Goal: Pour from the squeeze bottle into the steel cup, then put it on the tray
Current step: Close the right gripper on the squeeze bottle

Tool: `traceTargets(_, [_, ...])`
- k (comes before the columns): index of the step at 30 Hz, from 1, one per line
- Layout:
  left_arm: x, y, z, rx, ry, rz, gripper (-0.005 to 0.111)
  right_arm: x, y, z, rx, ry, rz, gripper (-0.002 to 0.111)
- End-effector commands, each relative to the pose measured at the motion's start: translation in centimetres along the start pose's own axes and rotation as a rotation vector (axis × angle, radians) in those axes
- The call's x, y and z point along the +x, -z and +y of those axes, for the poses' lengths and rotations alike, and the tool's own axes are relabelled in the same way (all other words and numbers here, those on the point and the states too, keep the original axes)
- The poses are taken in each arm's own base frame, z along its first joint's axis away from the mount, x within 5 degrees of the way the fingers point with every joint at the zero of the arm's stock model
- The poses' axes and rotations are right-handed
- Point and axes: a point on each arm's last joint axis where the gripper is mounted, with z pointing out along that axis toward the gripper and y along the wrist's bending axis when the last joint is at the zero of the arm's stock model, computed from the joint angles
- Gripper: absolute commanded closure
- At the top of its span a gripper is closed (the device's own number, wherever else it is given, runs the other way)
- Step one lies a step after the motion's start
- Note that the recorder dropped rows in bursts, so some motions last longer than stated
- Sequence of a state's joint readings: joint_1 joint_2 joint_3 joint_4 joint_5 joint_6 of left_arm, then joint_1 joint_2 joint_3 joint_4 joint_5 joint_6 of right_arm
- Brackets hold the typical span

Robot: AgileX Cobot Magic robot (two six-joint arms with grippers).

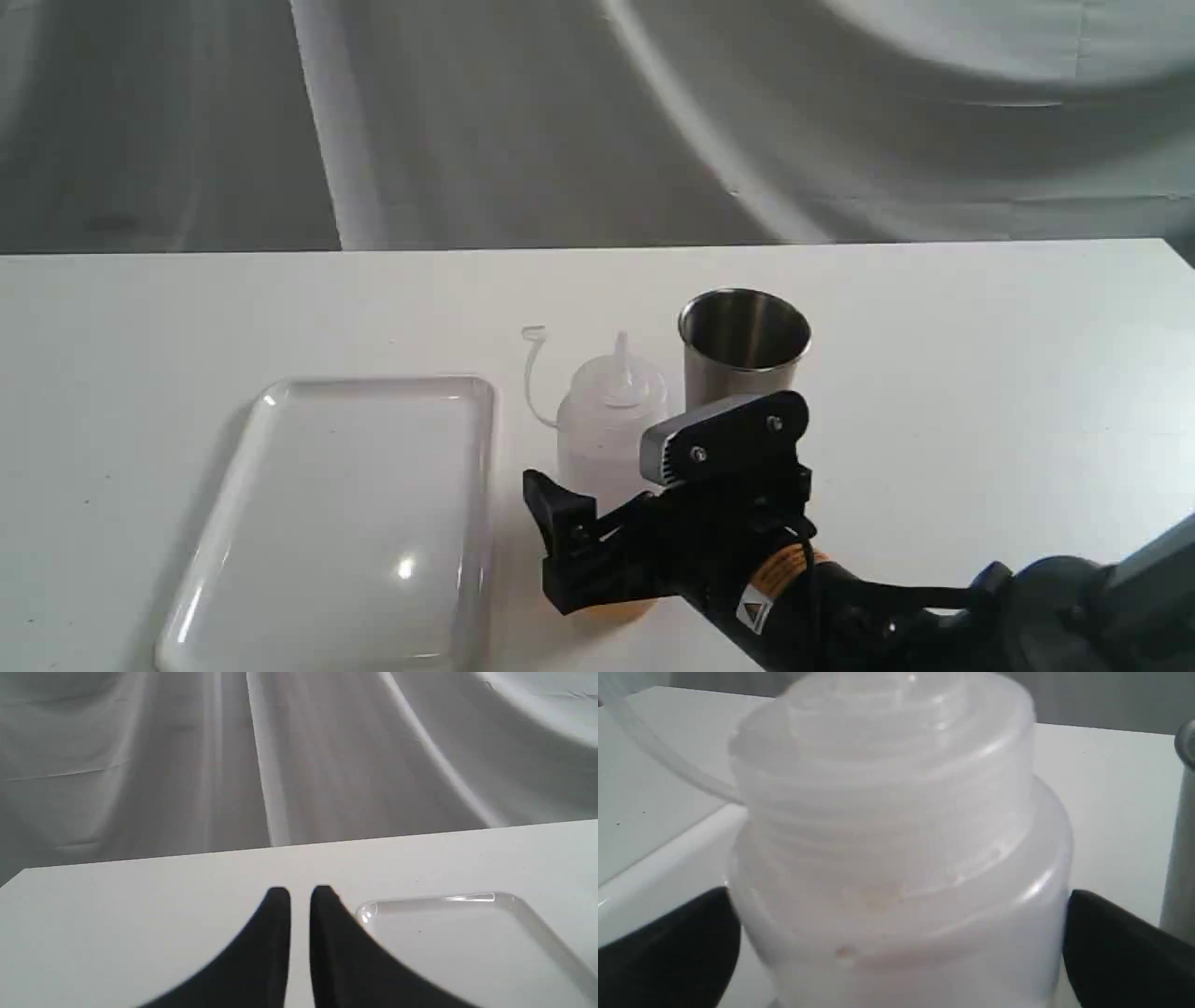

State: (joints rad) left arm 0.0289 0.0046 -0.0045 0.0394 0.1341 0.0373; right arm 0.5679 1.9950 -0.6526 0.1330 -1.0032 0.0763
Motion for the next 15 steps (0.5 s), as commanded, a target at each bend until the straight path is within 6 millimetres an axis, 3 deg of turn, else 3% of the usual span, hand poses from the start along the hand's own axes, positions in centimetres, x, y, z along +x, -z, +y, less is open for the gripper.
traceTargets(1, [0.11, 0.01, -0.04, 0.005, 0.001, -0.002, 0.098, -0.06, -0.33, -0.42, 0.019, -0.007, 0.004, 0.016])
traceTargets(9, [0.11, 0.01, -0.04, 0.005, 0.001, -0.002, 0.098, 0.09, -0.45, -0.48, 0.019, -0.005, -0.022, 0.02])
traceTargets(15, [0.11, 0.01, -0.04, 0.005, 0.004, -0.002, 0.098, 0.17, -0.49, -0.84, 0.027, 0.018, -0.016, 0.039])
